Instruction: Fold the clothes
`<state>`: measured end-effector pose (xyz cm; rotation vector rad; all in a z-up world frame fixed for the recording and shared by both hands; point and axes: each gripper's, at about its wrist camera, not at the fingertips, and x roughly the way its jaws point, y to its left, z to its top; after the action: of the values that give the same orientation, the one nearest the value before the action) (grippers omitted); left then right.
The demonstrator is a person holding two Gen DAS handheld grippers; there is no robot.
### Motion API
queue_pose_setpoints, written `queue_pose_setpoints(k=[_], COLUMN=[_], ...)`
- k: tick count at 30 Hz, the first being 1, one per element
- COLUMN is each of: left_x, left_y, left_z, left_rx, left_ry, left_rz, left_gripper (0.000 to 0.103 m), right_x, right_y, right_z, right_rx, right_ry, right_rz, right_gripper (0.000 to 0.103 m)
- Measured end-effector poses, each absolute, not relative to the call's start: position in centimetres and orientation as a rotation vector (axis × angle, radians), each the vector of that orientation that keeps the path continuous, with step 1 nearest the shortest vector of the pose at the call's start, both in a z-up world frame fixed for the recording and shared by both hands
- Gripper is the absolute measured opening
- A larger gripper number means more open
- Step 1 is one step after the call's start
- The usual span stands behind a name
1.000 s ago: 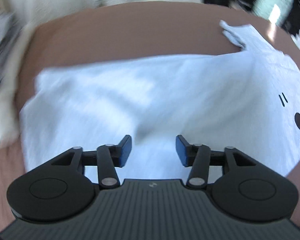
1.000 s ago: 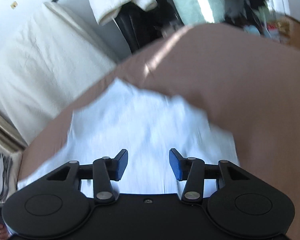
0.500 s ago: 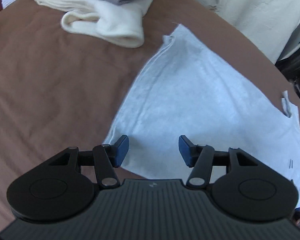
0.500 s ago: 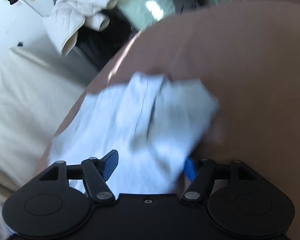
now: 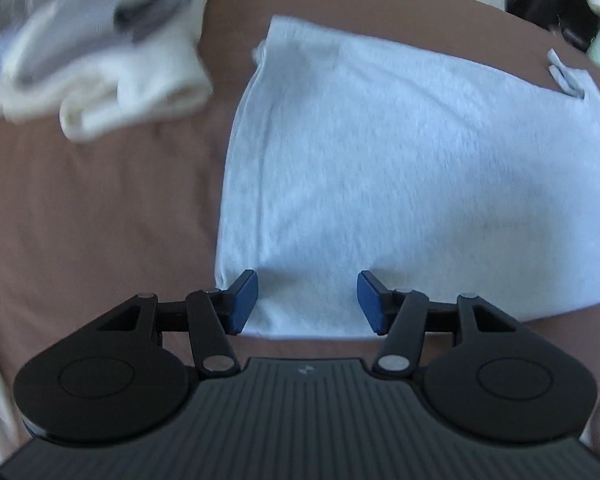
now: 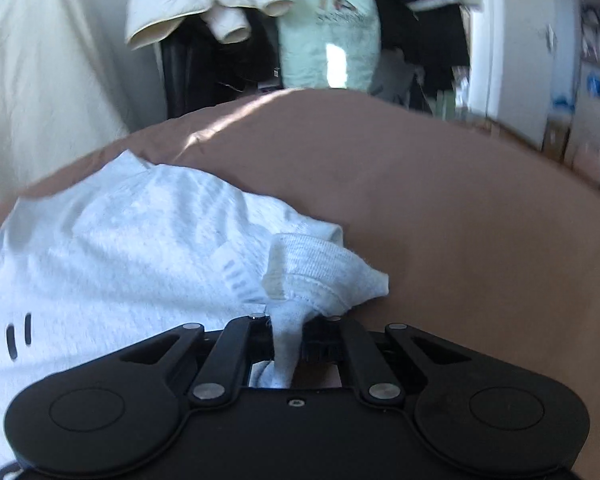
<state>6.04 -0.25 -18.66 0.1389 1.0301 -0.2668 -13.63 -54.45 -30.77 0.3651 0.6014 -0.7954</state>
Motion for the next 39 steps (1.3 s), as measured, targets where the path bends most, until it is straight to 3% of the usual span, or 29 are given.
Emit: queue_pose_setpoints(k=[4, 7, 15, 23, 24, 25, 26, 31, 39], left_x=[8.3, 12.2, 20.6, 23.1, 23.0, 22.9, 22.7, 21.3, 23.4], left_y=[-0.1, 0.4, 2.9, 0.4, 0.0, -0.4, -0.7, -1.6, 2.5], left_z=[-15.6, -15.1, -16.2, -20.5, -20.7, -20.8, -20.9, -20.3, -19.9], left_rx=[0.170, 0.124, -0.107, -0.005, 0.027, 0.054, 0.072, 0.132, -0.191], left_ry=[0.853, 0.849, 0.876, 0.876, 0.857, 0.837, 0.818, 0.741, 0.887], left_rz=[-0.272, -0.312, -0.221, -0.256, -0.268, -0.293, -0.313, -0.302, -0.436], left_gripper=[0.054, 0.055, 0.052, 0.052, 0.045, 0.019, 0.000, 0.000, 0.001], right_x=[-15.1, -14.4, -14.5, -12.4, -12.5, -12.7, -12.9, -12.8, -13.1], right_y=[-53.7, -51.7, -55.2, -54.5, -54.5, -54.5, -54.6, -54.5, -53.8], right_z=[-27.8, -26.4, -29.6, -30.1, -30.2, -30.2, -30.1, -30.2, -30.4], right_rx=[0.280, -0.002, 0.232, 0.040, 0.060, 0.072, 0.078, 0.063, -0.016], right_ry=[0.542, 0.593, 0.702, 0.795, 0.794, 0.793, 0.793, 0.799, 0.808], right_rz=[-0.820, -0.833, -0.824, -0.817, -0.821, -0.821, -0.819, -0.809, -0.780], right_gripper=[0.001, 0.001, 0.001, 0.001, 0.001, 0.001, 0.001, 0.002, 0.003])
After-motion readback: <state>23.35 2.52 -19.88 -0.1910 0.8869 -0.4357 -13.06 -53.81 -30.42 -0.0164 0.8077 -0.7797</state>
